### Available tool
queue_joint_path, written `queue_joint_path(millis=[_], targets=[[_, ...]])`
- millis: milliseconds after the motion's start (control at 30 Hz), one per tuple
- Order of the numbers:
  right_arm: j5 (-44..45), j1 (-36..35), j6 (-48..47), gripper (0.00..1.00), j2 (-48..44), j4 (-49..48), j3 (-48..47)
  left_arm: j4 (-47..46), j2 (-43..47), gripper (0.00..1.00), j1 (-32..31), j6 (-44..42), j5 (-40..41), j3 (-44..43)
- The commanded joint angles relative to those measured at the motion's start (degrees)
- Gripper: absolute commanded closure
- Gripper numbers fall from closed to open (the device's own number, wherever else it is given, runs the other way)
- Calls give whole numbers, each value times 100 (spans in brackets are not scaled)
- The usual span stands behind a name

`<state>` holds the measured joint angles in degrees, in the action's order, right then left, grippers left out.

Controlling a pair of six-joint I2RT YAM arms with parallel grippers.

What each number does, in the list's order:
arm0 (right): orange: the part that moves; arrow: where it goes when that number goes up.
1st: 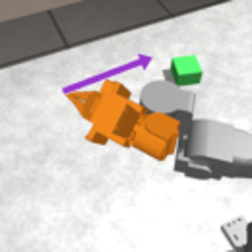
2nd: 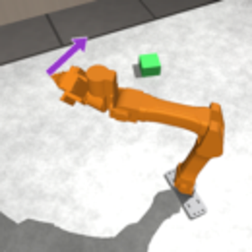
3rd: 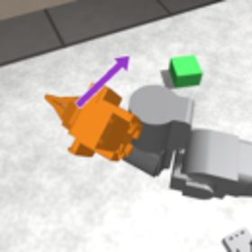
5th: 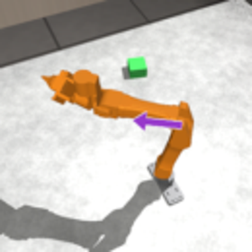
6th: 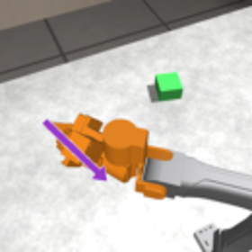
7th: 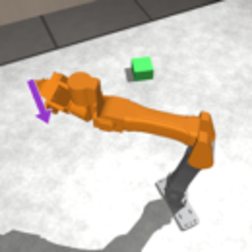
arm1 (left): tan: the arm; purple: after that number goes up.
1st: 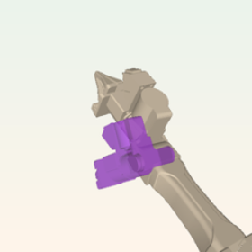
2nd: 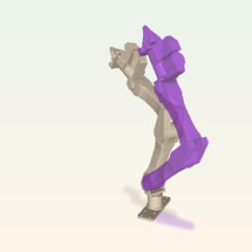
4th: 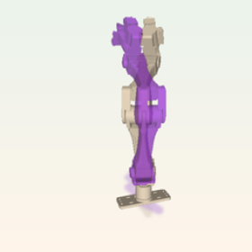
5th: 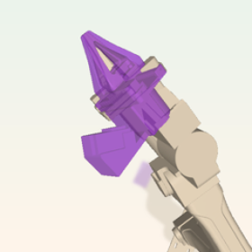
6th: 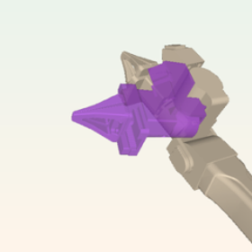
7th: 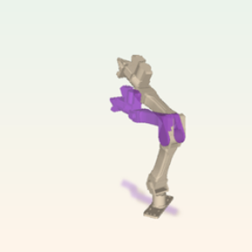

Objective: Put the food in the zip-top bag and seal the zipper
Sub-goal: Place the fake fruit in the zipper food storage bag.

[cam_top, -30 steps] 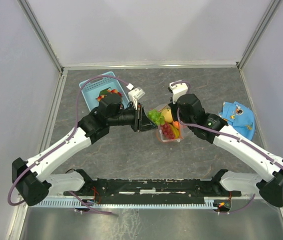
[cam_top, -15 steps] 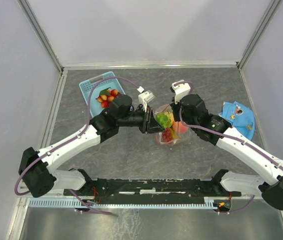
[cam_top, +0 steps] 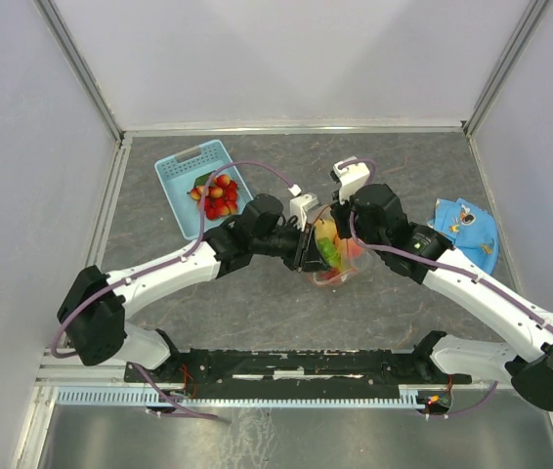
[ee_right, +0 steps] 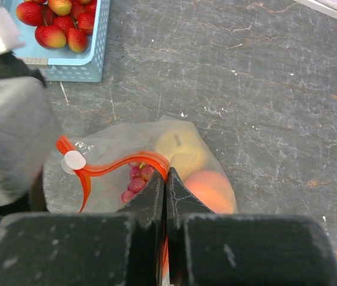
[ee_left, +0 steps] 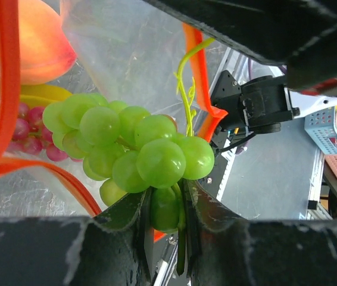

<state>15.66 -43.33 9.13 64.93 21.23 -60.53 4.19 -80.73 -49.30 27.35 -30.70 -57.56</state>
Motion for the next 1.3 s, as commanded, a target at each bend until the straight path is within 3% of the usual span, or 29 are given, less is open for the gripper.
queue_joint_path(millis=[0,667,1067,1267], targets=[[-178,26,-4,98,-130,-462,-91,-413,-103,95,-95,-143,241,-78],[-55,26,-36,98,-380,-418,-26,179,-166,94,-95,-457,1452,64],[-423,20,133,98,-161,-550,-84,-139,115,92,-427,-968,1355,106],[-570,26,177,98,-152,-490,-164,-400,318,90,-728,-1451,1742,33]])
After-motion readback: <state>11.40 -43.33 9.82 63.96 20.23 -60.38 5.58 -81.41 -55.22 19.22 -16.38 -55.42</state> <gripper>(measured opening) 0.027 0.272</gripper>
